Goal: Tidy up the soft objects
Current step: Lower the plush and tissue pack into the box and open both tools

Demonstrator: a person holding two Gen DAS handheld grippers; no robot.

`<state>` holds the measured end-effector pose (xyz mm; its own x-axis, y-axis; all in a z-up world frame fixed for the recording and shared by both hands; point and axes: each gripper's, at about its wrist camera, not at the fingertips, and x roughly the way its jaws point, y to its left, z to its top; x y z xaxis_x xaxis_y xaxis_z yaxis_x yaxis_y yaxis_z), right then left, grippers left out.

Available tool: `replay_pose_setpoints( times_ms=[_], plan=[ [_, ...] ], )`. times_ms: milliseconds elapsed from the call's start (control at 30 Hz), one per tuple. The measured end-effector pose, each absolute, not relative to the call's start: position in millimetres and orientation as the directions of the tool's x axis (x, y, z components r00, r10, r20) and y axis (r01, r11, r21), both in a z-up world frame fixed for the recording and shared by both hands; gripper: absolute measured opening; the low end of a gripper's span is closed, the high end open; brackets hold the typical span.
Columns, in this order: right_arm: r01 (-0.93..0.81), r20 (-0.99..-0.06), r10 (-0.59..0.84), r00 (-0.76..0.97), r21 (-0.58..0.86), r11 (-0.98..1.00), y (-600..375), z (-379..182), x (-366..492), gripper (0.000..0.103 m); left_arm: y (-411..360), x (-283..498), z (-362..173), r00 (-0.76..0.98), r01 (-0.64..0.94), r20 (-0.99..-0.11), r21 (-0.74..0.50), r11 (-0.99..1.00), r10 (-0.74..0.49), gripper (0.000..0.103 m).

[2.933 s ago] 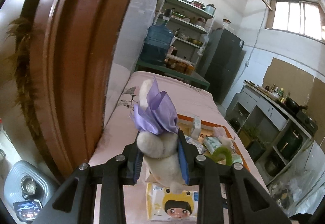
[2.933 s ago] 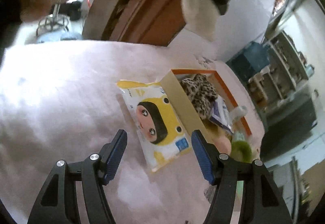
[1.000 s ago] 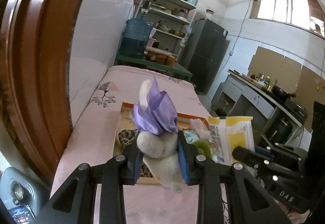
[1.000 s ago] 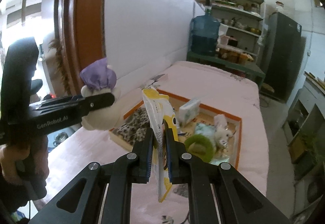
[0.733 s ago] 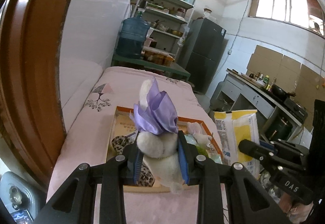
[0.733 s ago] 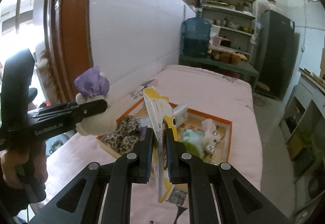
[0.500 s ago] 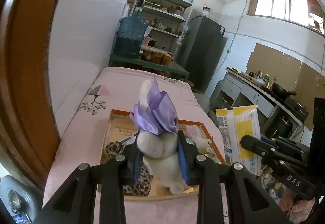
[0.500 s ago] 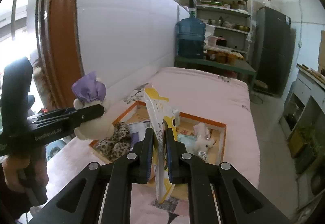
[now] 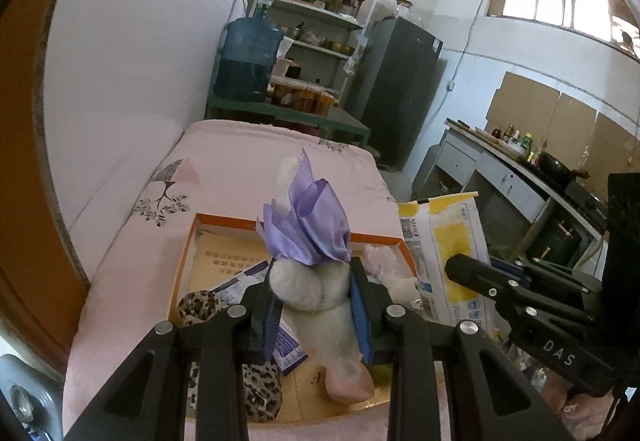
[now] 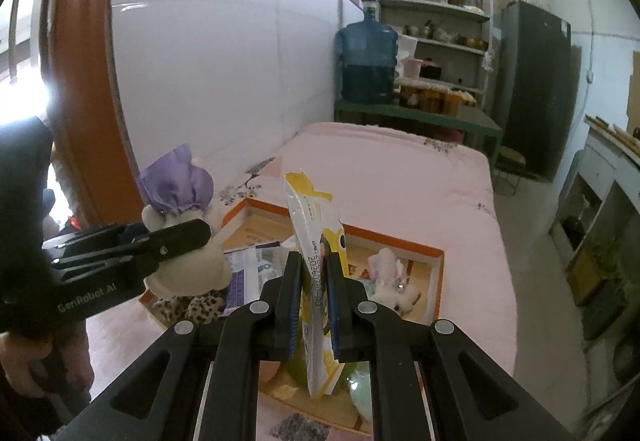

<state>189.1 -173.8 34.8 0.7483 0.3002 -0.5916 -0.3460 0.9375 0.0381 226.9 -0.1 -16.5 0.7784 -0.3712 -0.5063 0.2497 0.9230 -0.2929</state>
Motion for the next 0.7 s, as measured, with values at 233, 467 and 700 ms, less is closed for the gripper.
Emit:
replay_pose_setpoints(
  times_ms=[233, 467, 700],
  plan=[
    [-0.353, -0.608, 0.308, 0.732, 0.049, 0.934, -170.3, 22.4, 206.8, 0.012, -3.5, 244.1, -25.4, 0.768, 0.236, -0.532, -0.283, 0.930, -0.357, 0.031],
    [-0.348, -0.619, 0.297, 0.727, 0.041, 0.936, -165.0, 10.9, 221.9, 0.012, -5.9, 258.7, -36.7, 0.759, 0.226, -0.553, -0.273, 0.935, -0.345, 0.031],
    [-0.336, -0.649, 0.270, 0.711, 0.024, 0.942, -157.0, -5.8, 234.4, 0.012, -5.3, 271.1, -52.1, 0.747, 0.207, -0.577, -0.268, 0.941, -0.329, 0.031]
  ],
)
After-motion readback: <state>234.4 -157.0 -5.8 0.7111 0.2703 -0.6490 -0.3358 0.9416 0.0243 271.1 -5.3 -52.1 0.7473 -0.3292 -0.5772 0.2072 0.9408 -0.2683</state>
